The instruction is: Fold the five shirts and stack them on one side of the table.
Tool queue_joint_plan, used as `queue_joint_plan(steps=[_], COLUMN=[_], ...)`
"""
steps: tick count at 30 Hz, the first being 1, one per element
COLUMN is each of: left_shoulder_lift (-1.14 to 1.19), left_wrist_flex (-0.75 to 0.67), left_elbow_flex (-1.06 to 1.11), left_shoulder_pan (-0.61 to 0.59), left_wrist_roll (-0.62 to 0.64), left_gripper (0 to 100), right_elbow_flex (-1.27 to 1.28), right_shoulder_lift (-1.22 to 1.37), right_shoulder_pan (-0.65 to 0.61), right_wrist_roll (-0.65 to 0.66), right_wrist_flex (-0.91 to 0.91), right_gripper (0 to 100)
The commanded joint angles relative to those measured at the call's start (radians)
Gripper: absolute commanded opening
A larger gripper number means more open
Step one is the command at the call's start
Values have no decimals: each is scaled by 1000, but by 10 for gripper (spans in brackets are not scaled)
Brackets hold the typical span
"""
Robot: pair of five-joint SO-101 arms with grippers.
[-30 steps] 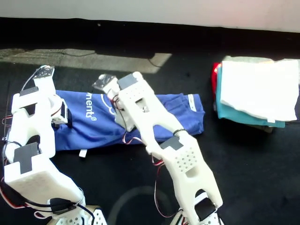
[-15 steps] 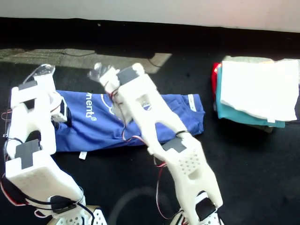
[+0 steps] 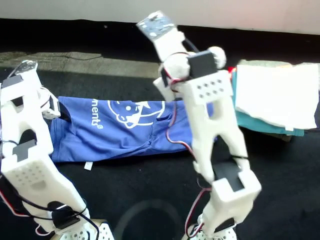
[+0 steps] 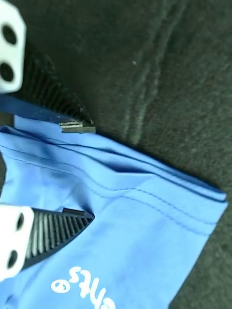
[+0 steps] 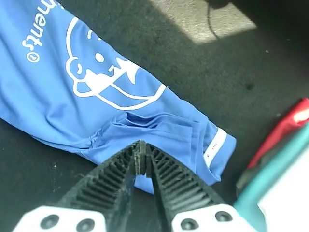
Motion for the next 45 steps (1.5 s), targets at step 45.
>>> queue_joint_plan(steps=[45], left_shoulder_lift=[-183], left_wrist_flex=[525], left_elbow_flex=[-338], left_shoulder_pan=[243], left_wrist_roll=[-132], left_gripper=[9], right_elbow_flex=[1819], right_shoulder_lift=[-1012], right_shoulder_pan=[398], right_wrist_roll=[-2], right_wrist_flex=[-710], right_gripper=[7])
